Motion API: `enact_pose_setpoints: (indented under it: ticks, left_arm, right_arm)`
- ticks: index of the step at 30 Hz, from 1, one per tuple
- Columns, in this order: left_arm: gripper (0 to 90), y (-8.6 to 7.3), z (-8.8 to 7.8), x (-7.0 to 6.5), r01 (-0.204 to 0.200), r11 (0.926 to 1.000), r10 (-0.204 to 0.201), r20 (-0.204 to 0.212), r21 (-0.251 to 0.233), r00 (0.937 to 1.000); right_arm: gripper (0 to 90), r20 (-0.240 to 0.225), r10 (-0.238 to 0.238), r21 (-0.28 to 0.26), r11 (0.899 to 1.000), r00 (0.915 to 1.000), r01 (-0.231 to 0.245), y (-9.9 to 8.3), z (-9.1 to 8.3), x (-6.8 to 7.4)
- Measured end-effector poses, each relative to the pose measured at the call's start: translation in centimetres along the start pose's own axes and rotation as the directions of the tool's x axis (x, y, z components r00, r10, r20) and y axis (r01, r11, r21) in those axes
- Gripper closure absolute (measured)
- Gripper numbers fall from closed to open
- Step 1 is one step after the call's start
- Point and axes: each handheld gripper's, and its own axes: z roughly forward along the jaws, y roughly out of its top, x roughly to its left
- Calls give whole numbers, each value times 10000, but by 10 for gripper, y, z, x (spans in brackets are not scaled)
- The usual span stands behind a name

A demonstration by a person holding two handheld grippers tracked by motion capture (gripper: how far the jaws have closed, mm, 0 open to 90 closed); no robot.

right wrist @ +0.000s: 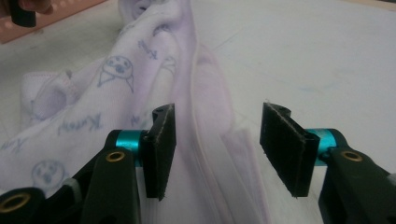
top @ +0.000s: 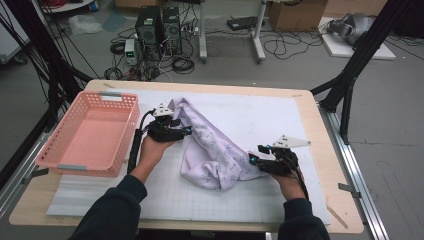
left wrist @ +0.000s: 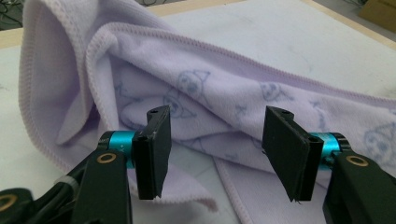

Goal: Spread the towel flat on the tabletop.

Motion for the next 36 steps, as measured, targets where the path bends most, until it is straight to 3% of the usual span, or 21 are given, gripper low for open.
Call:
enact_pose_setpoints:
  ticks: [3,4,6,8,9,10,12,13,14,15,16,17,19,20,22,23,25,27,30,36]
  left_arm:
    - [429,-8,-2,3,95,9999,-95,-47,40,9999]
    - [429,-10,-3,4,180,9998,-180,-62,25,9998]
    - [427,-14,-6,6,213,9997,-212,-94,100,9997]
    - [427,-17,-9,8,194,9998,-192,-117,100,9997]
    - [426,-18,-11,7,219,9997,-218,-102,78,9997]
    - [426,-19,-12,7,217,9997,-216,-108,105,9997]
    - [420,-19,-14,6,226,9995,-225,-25,219,9997]
    - [416,-19,-15,5,162,9996,-163,11,236,9999]
    - [416,-18,-15,4,122,9997,-123,61,215,9999]
    - [416,-18,-15,2,43,9999,-45,100,160,9999]
    - [417,-17,-15,-1,-59,9999,56,192,157,9998]
    - [417,-17,-15,-4,-201,9997,197,252,168,9995]
    - [417,-16,-14,-10,-424,9990,420,363,111,9985]
    - [417,-16,-14,-13,-515,9986,510,456,93,9977]
    - [415,-14,-15,-19,-613,9981,610,710,16,9956]
    - [413,-14,-16,-23,-639,9979,640,825,-38,9945]
    - [411,-13,-16,-29,-736,9973,735,1108,-35,9911]
    - [403,-13,-17,-36,-755,9971,745,1402,15,9873]
    - [401,-16,-18,-48,-845,9963,859,1737,-156,9810]
    - [403,-27,-15,-72,-1253,9921,1209,2516,14,9602]
  right_arm:
    - [468,-311,-577,824,9948,9978,601,16,24,1]
    - [508,-520,-710,1084,9912,9961,763,21,32,2]
    - [671,-1235,-846,1668,9804,9887,1047,27,46,3]
    - [849,-1571,-1122,2102,9670,9812,1443,31,56,3]
    - [868,-1379,-1221,2152,9650,9829,1501,33,58,2]
    - [871,-1061,-1047,1956,9728,9888,1239,36,58,-2]
    - [877,121,-538,1235,9910,9985,519,42,51,-16]
    - [877,596,-153,959,9953,9981,95,44,47,-23]
    - [877,1241,328,677,9968,9917,-415,46,42,-32]
    - [877,1957,750,350,9959,9778,-834,47,37,-41]
    - [876,2572,1081,173,9931,9603,-1164,47,32,-48]
    - [877,3297,1320,32,9900,9348,-1409,46,27,-57]
    - [875,4019,1674,-43,9835,9003,-1810,42,19,-68]
    - [870,4137,1989,-82,9766,8884,-2148,39,16,-73]
    - [804,3894,2417,-143,9664,8888,-2565,33,11,-78]
    - [738,3858,2385,-162,9676,8912,-2519,30,9,-77]
    - [638,3526,2495,-33,9641,9019,-2654,27,3,-73]
    - [593,3290,2325,-153,9704,9153,-2410,23,-7,-66]
    - [561,3255,1787,-85,9825,9285,-1861,17,-23,-52]
    - [555,2720,1453,-549,9893,9513,-1354,-1,-50,-29]
